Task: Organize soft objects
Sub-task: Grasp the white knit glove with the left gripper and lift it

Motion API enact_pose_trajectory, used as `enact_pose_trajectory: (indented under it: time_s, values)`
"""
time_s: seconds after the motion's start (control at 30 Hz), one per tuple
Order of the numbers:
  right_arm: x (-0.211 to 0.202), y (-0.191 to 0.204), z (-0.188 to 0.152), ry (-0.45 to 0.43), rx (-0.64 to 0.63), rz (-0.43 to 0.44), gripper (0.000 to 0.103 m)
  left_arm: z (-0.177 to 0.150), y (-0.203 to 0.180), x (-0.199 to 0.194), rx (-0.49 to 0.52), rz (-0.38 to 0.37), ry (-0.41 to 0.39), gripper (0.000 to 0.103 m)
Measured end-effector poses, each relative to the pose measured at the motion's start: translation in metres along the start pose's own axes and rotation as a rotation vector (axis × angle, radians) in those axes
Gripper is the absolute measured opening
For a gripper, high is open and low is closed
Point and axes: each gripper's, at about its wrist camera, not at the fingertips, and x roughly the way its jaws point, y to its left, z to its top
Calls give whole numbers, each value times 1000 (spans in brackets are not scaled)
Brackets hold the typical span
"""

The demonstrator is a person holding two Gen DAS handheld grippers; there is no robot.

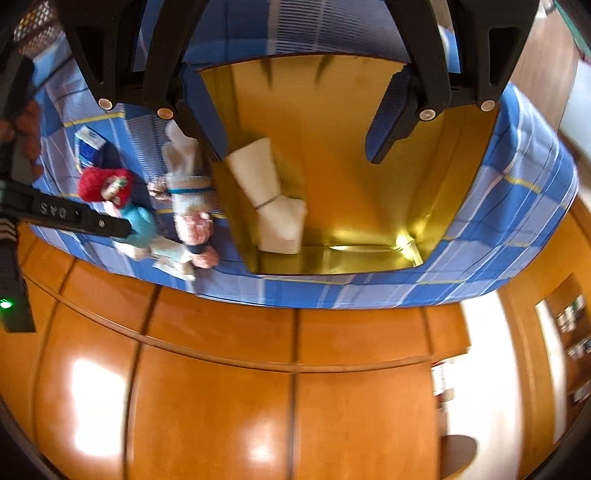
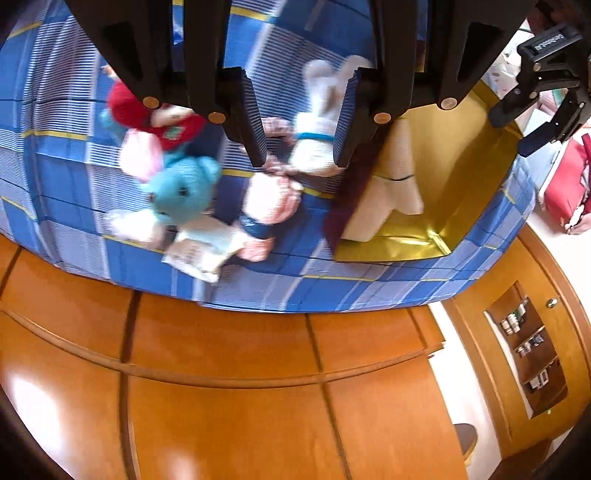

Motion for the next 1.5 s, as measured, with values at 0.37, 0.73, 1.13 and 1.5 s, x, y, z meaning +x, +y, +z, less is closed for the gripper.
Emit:
enact_pose_trajectory:
  time_s: [0.37, 0.73, 1.13, 1.5]
  values:
    - [-21, -93, -9, -31, 87, -113, 38, 14, -75, 25, 199, -201, 62, 67]
    - [-26, -131, -19, -73, 198, -61, 39, 30, -136, 119, 313, -68, 243, 67]
    - [-46, -151, -13, -151, 292, -41, 40, 20, -143, 109, 345, -165, 165, 32]
    - [-42, -189, -23, -76, 462, -7, 40, -26, -170, 76, 397, -405, 200, 32]
